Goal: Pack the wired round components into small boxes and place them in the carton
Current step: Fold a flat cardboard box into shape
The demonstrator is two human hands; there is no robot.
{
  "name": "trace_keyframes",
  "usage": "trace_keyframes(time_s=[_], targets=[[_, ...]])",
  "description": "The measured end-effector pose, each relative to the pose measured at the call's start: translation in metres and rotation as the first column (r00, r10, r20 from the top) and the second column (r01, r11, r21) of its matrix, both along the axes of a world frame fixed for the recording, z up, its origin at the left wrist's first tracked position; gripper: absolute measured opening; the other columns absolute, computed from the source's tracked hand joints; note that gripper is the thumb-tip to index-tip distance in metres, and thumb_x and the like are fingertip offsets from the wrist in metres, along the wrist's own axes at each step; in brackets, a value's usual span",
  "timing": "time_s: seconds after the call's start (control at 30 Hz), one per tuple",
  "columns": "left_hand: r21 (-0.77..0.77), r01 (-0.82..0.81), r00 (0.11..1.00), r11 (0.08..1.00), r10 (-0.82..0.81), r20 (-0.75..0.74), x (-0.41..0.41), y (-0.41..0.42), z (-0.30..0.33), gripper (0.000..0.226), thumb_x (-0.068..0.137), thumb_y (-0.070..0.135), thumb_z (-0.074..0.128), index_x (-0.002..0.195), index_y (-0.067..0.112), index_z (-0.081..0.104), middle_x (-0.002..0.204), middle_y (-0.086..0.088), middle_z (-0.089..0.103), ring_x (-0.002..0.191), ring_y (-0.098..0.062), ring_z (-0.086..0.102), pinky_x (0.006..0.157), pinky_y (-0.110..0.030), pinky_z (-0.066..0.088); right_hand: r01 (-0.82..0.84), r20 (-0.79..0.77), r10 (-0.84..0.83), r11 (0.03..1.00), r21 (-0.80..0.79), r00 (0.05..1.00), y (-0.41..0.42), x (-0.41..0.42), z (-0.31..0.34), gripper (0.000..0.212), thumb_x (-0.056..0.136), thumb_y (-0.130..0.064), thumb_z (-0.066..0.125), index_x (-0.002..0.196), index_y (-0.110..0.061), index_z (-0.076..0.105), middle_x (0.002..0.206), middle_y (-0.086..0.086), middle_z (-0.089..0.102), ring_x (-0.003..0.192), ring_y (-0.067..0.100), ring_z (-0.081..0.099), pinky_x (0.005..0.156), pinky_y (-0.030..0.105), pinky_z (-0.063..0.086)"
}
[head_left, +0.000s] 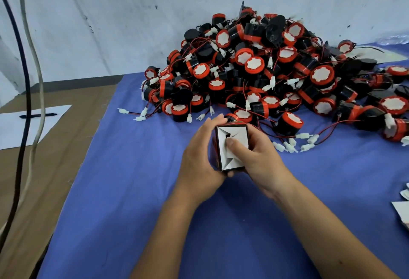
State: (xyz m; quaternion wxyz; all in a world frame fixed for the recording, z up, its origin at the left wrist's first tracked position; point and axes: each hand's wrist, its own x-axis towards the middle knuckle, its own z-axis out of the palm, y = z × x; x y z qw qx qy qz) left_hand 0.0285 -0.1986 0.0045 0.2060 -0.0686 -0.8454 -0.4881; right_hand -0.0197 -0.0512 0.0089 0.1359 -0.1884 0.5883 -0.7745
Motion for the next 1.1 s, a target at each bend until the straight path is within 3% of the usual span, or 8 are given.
trace_keyframes(time_s=[0.17,0.37,0.5,0.7,0.83,0.93,1.0,1.1], targets=[[-0.085,-0.081,0.995,0.993,0.074,-0.073,-0.001,-0.005,-0.002,0.091,0.073,0.001,0.083,0.15,0.031,0.045,0.149,0.015,0.054,0.136,-0.01,0.054,0.104,-0.04,0.054,0.055,-0.086,-0.047,0.994,0.094,0.995,0.0,-0.001,-0.002,0.022,0.097,-0.017,0.07,0.119,-0.019,0.067,0.109,-0.001,0.076,0.102,0.019,0.073,0.078,0.032,0.061],[-0.136,-0.096,0.99,0.986,0.08,-0.118,-0.004,0.0,-0.004,0.095,0.071,-0.007,0.078,0.15,0.033,0.044,0.151,0.016,0.052,0.138,-0.008,0.051,0.106,-0.036,0.051,0.305,-0.292,-0.231,0.921,0.242,0.928,-0.004,0.0,-0.005,0.012,0.1,-0.02,0.065,0.111,-0.025,0.067,0.1,-0.009,0.074,0.094,0.011,0.07,0.082,0.038,0.06],[-0.1,-0.107,0.985,0.989,0.092,-0.145,-0.006,-0.008,-0.006,0.084,0.079,0.007,0.081,0.148,0.036,0.044,0.146,0.018,0.055,0.132,-0.006,0.056,0.101,-0.031,0.054,0.037,-0.131,-0.021,0.992,0.12,0.991,0.002,-0.004,-0.003,0.028,0.096,-0.029,0.07,0.124,-0.024,0.067,0.117,-0.006,0.075,0.11,0.012,0.07,0.088,0.031,0.058],[-0.061,-0.082,0.988,0.995,0.073,-0.134,-0.005,-0.013,-0.006,0.086,0.079,0.014,0.088,0.149,0.036,0.043,0.144,0.018,0.056,0.127,-0.006,0.06,0.096,-0.022,0.054,-0.202,-0.061,0.198,0.977,-0.07,0.978,0.016,-0.01,0.003,0.03,0.087,-0.005,0.072,0.116,-0.009,0.067,0.115,0.015,0.074,0.108,0.029,0.071,0.088,0.032,0.057],[-0.106,-0.061,0.997,0.992,0.055,-0.062,-0.005,-0.02,-0.007,0.086,0.078,0.007,0.082,0.149,0.034,0.043,0.146,0.013,0.054,0.132,-0.011,0.056,0.102,-0.038,0.055,0.038,-0.323,0.032,0.977,0.209,0.946,0.016,-0.006,0.007,0.028,0.082,-0.012,0.081,0.107,-0.016,0.067,0.105,0.003,0.075,0.099,0.021,0.072,0.086,0.036,0.058],[0.164,0.035,0.998,0.986,-0.043,0.047,-0.004,-0.025,-0.003,0.078,0.071,0.004,0.061,0.146,0.024,0.05,0.136,0.003,0.063,0.122,-0.01,0.061,0.102,-0.039,0.054,0.488,-0.766,0.046,0.746,0.453,0.641,0.004,0.003,0.0,0.033,0.081,-0.018,0.08,0.109,-0.022,0.063,0.099,-0.01,0.069,0.092,0.01,0.061,0.093,0.039,0.05],[0.432,0.06,0.986,0.9,-0.122,0.118,-0.005,-0.023,-0.001,0.068,0.076,0.021,0.06,0.143,0.026,0.053,0.131,-0.006,0.067,0.118,-0.019,0.065,0.098,-0.038,0.054,0.565,-0.828,0.172,0.656,0.501,0.534,-0.005,0.007,-0.003,0.03,0.085,-0.02,0.074,0.11,-0.026,0.059,0.099,-0.014,0.068,0.093,0.011,0.06,0.109,0.04,0.037],[0.422,-0.004,0.985,0.907,-0.07,0.16,-0.004,-0.016,0.0,0.059,0.08,0.055,0.066,0.132,0.029,0.06,0.121,0.006,0.072,0.112,-0.011,0.069,0.087,-0.027,0.057,0.642,-0.8,0.357,0.477,0.6,0.482,-0.018,0.008,-0.004,0.033,0.087,-0.014,0.062,0.116,-0.031,0.062,0.098,-0.014,0.071,0.096,0.013,0.064,0.12,0.041,0.018]])
